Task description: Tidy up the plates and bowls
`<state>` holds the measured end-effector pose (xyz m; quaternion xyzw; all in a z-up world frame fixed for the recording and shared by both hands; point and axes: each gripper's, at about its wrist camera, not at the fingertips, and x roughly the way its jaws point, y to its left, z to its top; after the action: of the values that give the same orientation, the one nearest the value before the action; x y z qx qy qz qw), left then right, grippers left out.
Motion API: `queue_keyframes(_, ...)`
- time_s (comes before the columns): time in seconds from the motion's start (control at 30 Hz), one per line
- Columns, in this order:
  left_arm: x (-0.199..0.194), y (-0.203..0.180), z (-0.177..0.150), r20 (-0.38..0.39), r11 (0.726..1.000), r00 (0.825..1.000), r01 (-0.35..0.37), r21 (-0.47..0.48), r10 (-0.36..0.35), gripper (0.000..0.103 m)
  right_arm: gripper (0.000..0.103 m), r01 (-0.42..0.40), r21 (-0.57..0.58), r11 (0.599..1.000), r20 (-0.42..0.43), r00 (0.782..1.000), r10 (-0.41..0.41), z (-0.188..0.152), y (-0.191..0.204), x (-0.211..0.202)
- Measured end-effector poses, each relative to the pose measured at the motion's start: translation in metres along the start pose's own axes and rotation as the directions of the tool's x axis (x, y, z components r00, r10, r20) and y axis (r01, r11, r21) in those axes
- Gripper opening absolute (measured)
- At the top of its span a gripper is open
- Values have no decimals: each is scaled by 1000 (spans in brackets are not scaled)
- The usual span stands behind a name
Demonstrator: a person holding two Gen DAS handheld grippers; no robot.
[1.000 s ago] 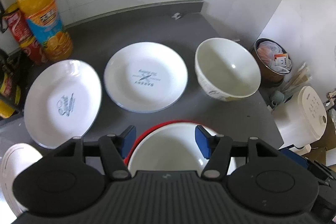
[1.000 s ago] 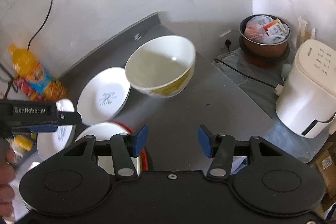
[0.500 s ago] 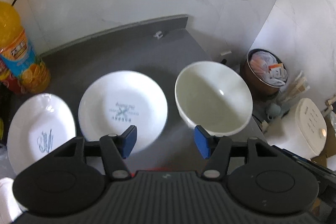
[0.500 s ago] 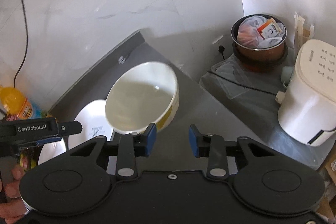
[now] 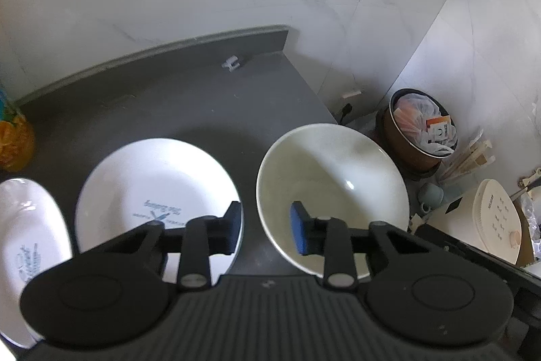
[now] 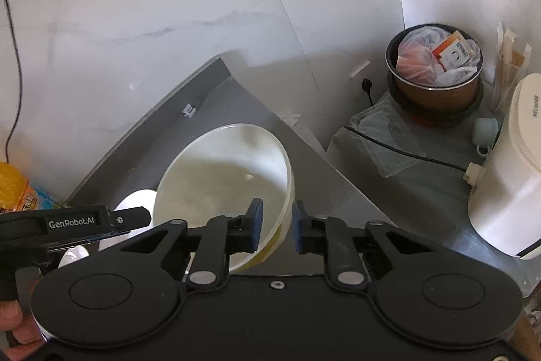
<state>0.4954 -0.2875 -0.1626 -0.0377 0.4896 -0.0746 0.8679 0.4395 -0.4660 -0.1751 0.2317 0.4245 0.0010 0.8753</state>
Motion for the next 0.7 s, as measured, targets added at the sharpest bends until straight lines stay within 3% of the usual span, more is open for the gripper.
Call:
queue_keyframes(0.13,18,2,4,-9,1000,1000,-7,2,7,22,13,3,-6,1000,-11,1000,-3,2,-1,12)
queue_keyframes(0.33,35,8,3,-13,1000,1000,-4,-30,4,21,11,17,-3,1000,-17,1000,-17,3,-3,19)
queue_keyframes(0.53,47,12,2,-15,998,1000,2,-59,-3,4,8,18,-30,999,-11,1000,-19,3,0,21)
queue_keyframes(0.7,45,10,0,-13,997,1000,-7,-75,6,3,8,26,-46,999,-8,1000,-26,3,1,19)
